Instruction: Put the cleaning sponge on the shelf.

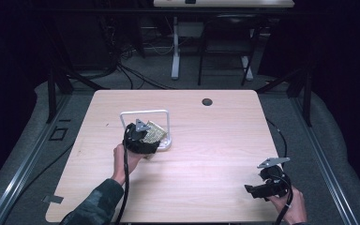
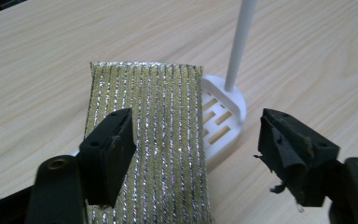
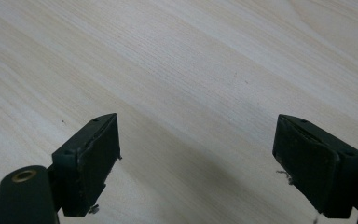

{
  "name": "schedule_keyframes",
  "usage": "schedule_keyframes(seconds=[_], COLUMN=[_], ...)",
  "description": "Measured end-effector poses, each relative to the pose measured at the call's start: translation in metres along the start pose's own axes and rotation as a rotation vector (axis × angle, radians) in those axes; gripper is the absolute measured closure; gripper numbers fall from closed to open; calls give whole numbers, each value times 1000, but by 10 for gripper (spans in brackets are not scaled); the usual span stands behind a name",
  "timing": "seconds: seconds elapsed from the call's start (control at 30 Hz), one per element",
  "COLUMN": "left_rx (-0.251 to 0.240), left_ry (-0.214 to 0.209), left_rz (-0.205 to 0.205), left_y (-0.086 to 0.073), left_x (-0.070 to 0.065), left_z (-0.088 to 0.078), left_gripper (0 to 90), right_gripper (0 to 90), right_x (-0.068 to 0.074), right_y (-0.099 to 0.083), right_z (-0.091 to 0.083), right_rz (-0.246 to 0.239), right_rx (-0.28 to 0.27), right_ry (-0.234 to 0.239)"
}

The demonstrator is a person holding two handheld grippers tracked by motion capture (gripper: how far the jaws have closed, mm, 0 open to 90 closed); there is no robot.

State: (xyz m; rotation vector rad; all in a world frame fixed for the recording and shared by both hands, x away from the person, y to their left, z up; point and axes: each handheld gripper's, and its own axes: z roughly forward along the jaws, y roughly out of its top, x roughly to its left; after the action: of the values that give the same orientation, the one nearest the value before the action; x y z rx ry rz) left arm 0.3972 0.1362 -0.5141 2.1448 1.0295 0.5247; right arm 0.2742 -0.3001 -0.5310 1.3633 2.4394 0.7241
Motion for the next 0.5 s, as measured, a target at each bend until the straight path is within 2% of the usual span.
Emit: schedule_keyframes(seconds=[0.13, 0.2, 0.23, 0.37, 0.5], left_rx=[-14, -37, -51, -61, -43], left_ry=[-3, 1, 3, 1, -2], left_rz=[16, 27, 34, 39, 43], left_y=[-1, -1, -1, -1, -6], left_x=[-6, -8, -10, -13, -14], left_z=[-11, -19, -25, -33, -40], left_gripper=[157, 138, 100, 67, 39], right_gripper=[145, 145, 145, 145, 145], right_x=[2, 2, 2, 2, 2], right_y=[0, 0, 0, 0, 0], right_z=[0, 0, 0, 0, 0], right_rz=[-1, -1, -3, -10, -12], right_rx=[1, 1, 1, 5, 3], right_ry=[3, 4, 3, 0, -2])
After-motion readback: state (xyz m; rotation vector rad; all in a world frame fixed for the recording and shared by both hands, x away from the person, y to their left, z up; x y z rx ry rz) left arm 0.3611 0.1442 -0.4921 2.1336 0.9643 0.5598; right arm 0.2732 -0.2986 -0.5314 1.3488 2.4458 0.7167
